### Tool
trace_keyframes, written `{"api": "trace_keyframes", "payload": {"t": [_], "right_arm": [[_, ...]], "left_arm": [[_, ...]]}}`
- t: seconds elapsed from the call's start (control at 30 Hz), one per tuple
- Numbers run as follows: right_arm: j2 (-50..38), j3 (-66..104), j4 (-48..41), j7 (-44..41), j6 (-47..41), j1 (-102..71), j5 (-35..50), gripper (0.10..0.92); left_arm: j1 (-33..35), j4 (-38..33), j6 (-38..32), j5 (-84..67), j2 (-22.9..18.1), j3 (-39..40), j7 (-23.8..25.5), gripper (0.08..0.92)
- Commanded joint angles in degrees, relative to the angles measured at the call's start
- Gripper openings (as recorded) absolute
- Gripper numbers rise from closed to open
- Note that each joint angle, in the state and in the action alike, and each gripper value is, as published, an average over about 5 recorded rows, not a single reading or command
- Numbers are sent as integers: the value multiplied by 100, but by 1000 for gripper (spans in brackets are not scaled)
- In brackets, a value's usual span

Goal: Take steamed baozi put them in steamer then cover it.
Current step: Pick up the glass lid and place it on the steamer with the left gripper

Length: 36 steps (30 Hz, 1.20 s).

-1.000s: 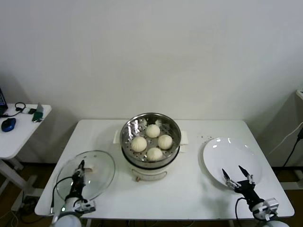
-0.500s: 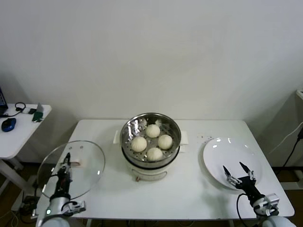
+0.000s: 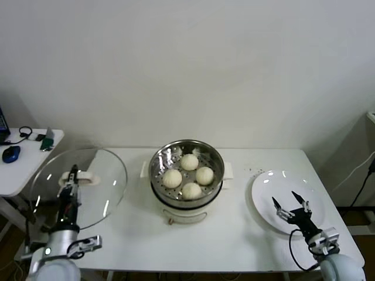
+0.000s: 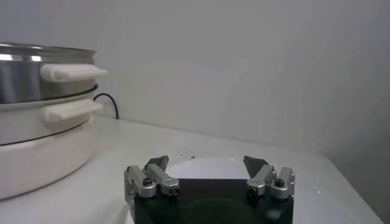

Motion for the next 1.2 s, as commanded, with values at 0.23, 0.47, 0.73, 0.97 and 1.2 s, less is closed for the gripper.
{"api": "trace_keyframes", "payload": {"t": [0.23, 0.47, 0.73, 0.97, 1.2], "right_arm": [[74, -263, -250, 47, -21, 432, -232, 823], [74, -198, -420, 52, 2, 474, -296, 823], [21, -113, -476, 51, 21, 462, -295, 823], [37, -38, -482, 50, 45, 422, -309, 823], [55, 12, -489, 49, 60, 400, -318, 823]], "left_arm": [[-2618, -38, 1318, 392, 212, 2765, 1931, 146], [-3327, 417, 1425, 1132, -510, 3532, 2574, 146], [-3707, 1040, 1555, 1350, -1238, 3876, 2722, 146], [-3804, 1410, 1634, 1426, -1835, 4051, 2621, 146], [-3836, 1773, 1661, 1454, -2188, 4255, 2502, 146]]}}
